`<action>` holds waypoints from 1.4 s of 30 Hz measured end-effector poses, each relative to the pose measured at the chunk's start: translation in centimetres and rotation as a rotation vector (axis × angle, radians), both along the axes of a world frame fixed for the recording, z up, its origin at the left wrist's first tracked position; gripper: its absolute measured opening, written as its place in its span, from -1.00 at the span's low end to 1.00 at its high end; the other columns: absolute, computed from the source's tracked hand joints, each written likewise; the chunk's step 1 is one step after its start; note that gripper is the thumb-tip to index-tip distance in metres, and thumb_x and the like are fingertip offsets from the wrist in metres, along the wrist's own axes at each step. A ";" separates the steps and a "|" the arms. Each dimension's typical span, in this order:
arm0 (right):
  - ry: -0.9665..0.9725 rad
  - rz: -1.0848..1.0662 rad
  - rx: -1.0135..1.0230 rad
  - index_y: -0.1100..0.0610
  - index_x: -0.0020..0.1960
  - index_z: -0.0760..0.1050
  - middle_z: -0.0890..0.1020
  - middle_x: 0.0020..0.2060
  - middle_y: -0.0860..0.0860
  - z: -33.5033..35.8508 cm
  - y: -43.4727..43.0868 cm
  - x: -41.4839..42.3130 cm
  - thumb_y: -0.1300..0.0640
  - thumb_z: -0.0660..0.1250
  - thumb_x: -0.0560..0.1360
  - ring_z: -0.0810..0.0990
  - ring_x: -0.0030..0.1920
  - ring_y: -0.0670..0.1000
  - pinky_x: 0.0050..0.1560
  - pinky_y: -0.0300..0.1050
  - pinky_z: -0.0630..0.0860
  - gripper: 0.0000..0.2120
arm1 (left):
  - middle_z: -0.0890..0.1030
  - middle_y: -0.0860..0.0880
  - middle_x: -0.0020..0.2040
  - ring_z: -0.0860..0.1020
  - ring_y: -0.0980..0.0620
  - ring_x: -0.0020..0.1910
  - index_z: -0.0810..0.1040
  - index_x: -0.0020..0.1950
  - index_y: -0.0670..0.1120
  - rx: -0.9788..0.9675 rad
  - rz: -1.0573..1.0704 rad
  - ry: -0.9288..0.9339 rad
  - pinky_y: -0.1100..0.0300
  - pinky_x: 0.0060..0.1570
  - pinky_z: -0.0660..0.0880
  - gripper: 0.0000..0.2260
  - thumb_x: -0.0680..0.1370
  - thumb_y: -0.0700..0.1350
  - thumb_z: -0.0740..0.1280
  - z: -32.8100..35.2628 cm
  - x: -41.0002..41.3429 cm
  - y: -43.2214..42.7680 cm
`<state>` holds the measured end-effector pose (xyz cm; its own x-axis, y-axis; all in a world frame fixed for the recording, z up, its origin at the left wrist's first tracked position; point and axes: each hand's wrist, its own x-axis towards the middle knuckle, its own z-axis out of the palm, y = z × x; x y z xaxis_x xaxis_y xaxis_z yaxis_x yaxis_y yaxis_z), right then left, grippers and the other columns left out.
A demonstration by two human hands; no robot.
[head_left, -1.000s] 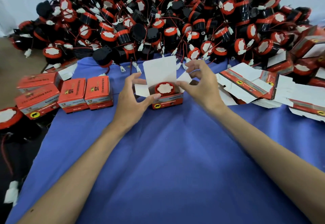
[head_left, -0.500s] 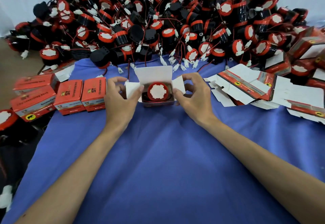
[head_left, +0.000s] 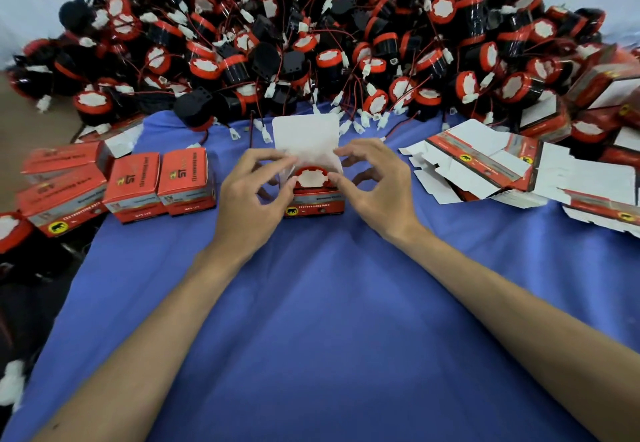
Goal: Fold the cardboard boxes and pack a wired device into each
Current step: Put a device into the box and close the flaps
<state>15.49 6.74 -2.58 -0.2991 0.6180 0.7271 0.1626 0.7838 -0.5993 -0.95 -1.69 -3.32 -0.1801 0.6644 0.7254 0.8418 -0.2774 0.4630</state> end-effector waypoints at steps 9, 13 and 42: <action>-0.167 0.027 0.119 0.27 -0.09 0.69 0.71 -0.17 0.10 -0.2 0.0 -0.3 0.29 0.34 0.47 0.59 -0.18 0.15 -0.10 -0.07 0.49 -0.85 | 0.66 -0.01 0.07 0.50 -0.09 0.14 0.68 0.10 -0.16 -0.159 -0.037 0.048 0.28 0.22 0.30 -0.81 0.57 -0.16 0.32 0.1 0.1 0.3; -0.177 0.038 0.115 0.28 -0.12 0.68 0.70 -0.22 0.11 -0.2 0.0 -0.5 0.29 0.32 0.48 0.52 -0.26 0.17 -0.18 -0.01 0.45 -0.85 | 0.66 -0.02 0.09 0.48 -0.13 0.17 0.69 0.09 -0.15 -0.129 -0.028 0.100 0.12 0.24 0.35 -0.80 0.55 -0.11 0.35 0.2 0.3 0.2; 0.069 0.283 -0.419 0.02 -0.13 0.42 0.67 -0.28 0.03 0.3 -0.5 -0.7 0.00 0.20 0.56 0.65 -0.14 0.10 -0.02 0.27 0.51 -0.87 | 0.50 0.06 0.14 0.53 0.24 0.09 0.16 0.29 0.10 -0.271 -0.357 -0.675 0.20 0.04 0.56 -0.43 0.53 -0.42 0.30 0.1 1.1 0.2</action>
<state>14.82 6.19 -2.25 -0.4565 0.7626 0.4583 -0.0725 0.4815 -0.8735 0.12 -1.53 -3.19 -0.2656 0.9017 0.3411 0.2385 -0.2814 0.9295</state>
